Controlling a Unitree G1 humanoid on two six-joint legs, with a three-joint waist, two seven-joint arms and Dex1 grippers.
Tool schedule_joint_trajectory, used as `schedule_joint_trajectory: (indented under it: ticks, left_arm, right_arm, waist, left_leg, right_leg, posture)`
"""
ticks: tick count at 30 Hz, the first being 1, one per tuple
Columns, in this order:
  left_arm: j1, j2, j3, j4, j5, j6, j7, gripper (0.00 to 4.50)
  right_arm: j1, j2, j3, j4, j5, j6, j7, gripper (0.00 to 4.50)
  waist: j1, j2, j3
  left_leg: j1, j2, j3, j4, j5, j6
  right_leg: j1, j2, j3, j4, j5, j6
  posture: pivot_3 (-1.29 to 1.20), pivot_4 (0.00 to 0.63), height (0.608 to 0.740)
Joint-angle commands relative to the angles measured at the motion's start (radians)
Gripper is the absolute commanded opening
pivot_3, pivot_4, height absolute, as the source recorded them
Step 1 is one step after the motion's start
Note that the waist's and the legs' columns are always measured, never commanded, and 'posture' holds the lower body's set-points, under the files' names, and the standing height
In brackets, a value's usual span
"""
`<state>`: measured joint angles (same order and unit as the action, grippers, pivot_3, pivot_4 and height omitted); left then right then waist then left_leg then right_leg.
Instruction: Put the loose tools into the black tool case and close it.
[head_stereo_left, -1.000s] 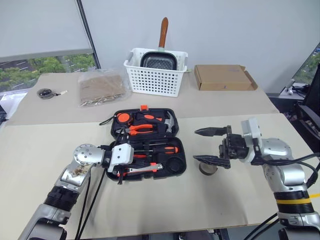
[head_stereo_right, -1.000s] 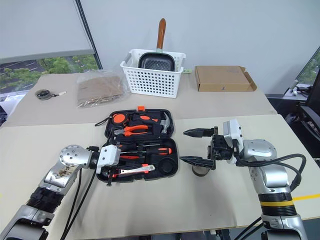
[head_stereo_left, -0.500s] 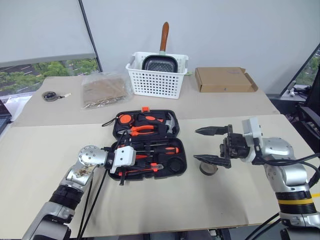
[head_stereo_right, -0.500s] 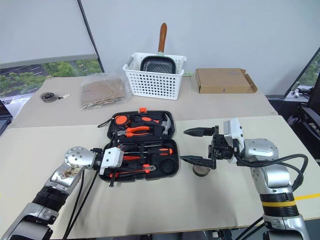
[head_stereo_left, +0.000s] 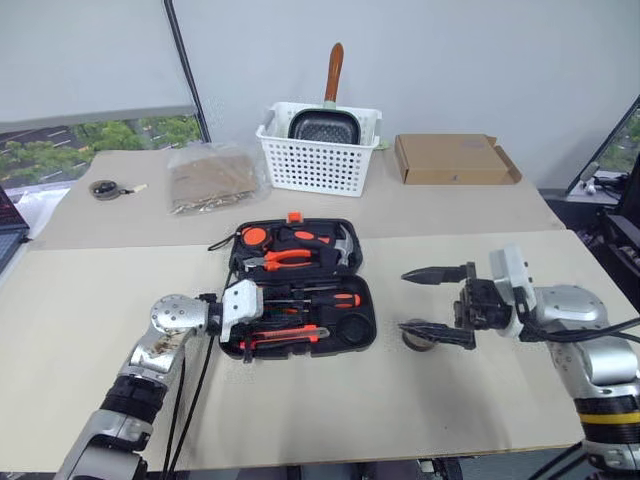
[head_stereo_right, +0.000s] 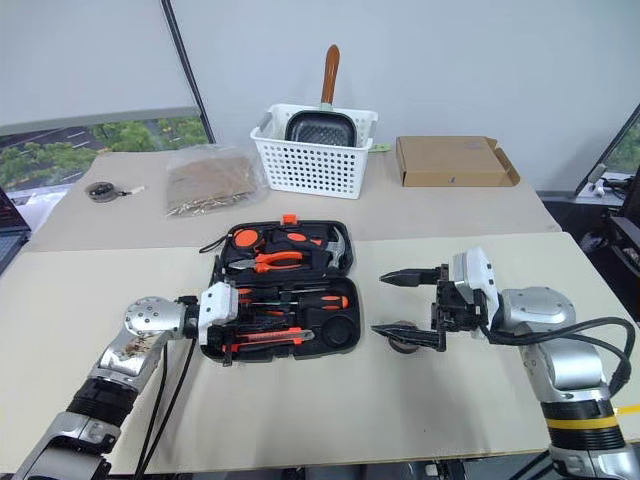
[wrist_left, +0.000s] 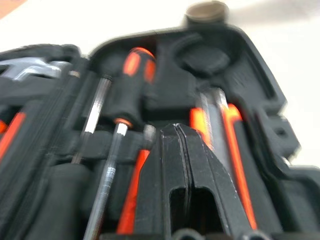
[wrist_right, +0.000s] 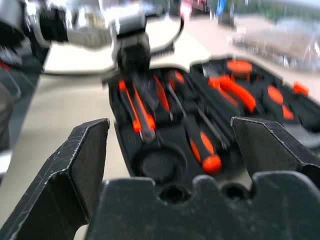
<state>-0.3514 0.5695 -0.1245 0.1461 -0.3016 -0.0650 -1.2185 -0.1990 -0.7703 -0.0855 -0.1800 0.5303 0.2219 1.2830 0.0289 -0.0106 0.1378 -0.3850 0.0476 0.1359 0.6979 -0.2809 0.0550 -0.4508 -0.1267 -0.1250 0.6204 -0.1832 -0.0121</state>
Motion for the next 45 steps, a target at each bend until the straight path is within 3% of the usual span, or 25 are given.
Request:
schedule_joint_trajectory:
  ticks: [1, 7, 10, 19, 21, 24, 25, 30, 31, 38, 45]
  left_arm:
    - [0.005, 0.080, 0.091, -0.247, -0.205, 0.248, -0.007, 0.03]
    - [0.021, 0.231, 0.135, -0.415, -0.323, 0.443, -0.066, 0.03]
    - [0.010, 0.278, 0.148, -0.424, -0.330, 0.486, -0.075, 0.64]
    - [0.040, 0.387, 0.149, -0.505, -0.324, 0.515, -0.139, 3.97]
    - [0.049, 0.403, 0.147, -0.523, -0.319, 0.519, -0.150, 4.44]
    - [0.060, 0.414, 0.147, -0.543, -0.314, 0.517, -0.153, 4.44]
    - [0.062, 0.414, 0.147, -0.547, -0.314, 0.517, -0.152, 4.50]
    - [0.072, 0.415, 0.150, -0.574, -0.323, 0.527, -0.146, 4.50]
    - [0.074, 0.415, 0.151, -0.577, -0.324, 0.529, -0.145, 4.50]
    - [0.107, 0.426, 0.164, -0.596, -0.327, 0.534, -0.140, 4.50]
    - [0.131, 0.429, 0.187, -0.602, -0.334, 0.545, -0.111, 4.50]
  right_arm:
    - [0.039, -0.049, -0.006, -0.089, -0.028, 0.044, -0.042, 4.50]
    - [0.082, -0.140, 0.060, -0.144, -0.141, 0.124, -0.096, 4.50]
    - [0.102, -0.163, 0.085, -0.172, -0.162, 0.156, -0.111, 4.50]
    - [0.140, -0.186, 0.098, -0.228, -0.185, 0.264, -0.183, 4.50]
    - [0.142, -0.185, 0.099, -0.232, -0.188, 0.274, -0.193, 4.50]
    - [0.134, -0.173, 0.110, -0.227, -0.201, 0.276, -0.204, 4.50]
    - [0.132, -0.174, 0.119, -0.221, -0.207, 0.276, -0.204, 4.24]
    - [0.113, -0.169, 0.160, -0.173, -0.251, 0.266, -0.215, 2.77]
    - [0.109, -0.167, 0.167, -0.164, -0.258, 0.260, -0.214, 2.22]
    - [0.084, -0.148, 0.177, -0.150, -0.270, 0.243, -0.217, 0.04]
    - [-0.028, -0.148, 0.182, -0.219, -0.236, 0.283, -0.188, 0.04]
  waist:
    - [-0.004, -0.002, 0.000]
    - [-0.014, -0.002, 0.001]
    - [-0.014, -0.004, 0.002]
    - [-0.012, -0.005, 0.003]
    - [-0.012, -0.005, 0.003]
    - [-0.013, -0.005, 0.003]
    - [-0.013, -0.005, 0.003]
    - [-0.014, -0.005, 0.003]
    - [-0.014, -0.005, 0.003]
    - [-0.014, -0.006, 0.003]
    - [-0.017, -0.006, 0.003]
  left_leg:
    - [-0.003, 0.000, 0.000, 0.000, 0.000, 0.000]
    - [-0.005, 0.000, 0.003, -0.002, 0.003, -0.007]
    - [-0.004, 0.000, 0.002, -0.002, -0.001, -0.003]
    - [-0.005, 0.000, 0.000, -0.002, -0.002, -0.001]
    - [-0.005, 0.000, 0.001, -0.002, -0.002, -0.001]
    - [-0.005, 0.000, 0.001, -0.002, -0.002, -0.001]
    - [-0.005, 0.000, 0.001, -0.002, -0.002, -0.001]
    - [-0.005, 0.000, 0.001, -0.002, -0.001, -0.002]
    - [-0.005, 0.000, 0.001, -0.002, -0.001, -0.002]
    - [-0.004, 0.000, 0.001, -0.002, 0.000, -0.004]
    - [-0.004, 0.000, 0.001, -0.002, 0.000, -0.004]
  right_leg:
    - [-0.003, 0.001, 0.000, -0.001, 0.000, 0.000]
    - [-0.003, 0.003, 0.001, -0.008, 0.000, 0.002]
    - [-0.003, 0.003, 0.001, -0.009, -0.001, 0.002]
    - [-0.003, 0.005, 0.001, -0.008, -0.001, 0.002]
    - [-0.003, 0.005, 0.001, -0.008, -0.001, 0.002]
    - [-0.003, 0.005, 0.002, -0.008, -0.001, 0.002]
    - [-0.003, 0.005, 0.001, -0.008, -0.001, 0.002]
    - [-0.003, 0.005, 0.002, -0.008, -0.001, 0.002]
    - [-0.003, 0.005, 0.002, -0.008, -0.001, 0.002]
    - [-0.003, 0.006, 0.002, -0.008, -0.001, 0.002]
    - [-0.004, 0.006, 0.002, -0.007, 0.000, 0.002]
  posture:
    - [0.00, 0.150, 0.700]
    - [0.00, 0.150, 0.700]
    - [0.00, 0.150, 0.700]
    - [0.00, 0.150, 0.700]
    - [0.00, 0.150, 0.700]
    - [0.00, 0.150, 0.700]
    - [0.00, 0.150, 0.700]
    - [0.00, 0.150, 0.700]
    - [0.00, 0.150, 0.700]
    - [0.00, 0.150, 0.700]
    - [0.00, 0.150, 0.700]
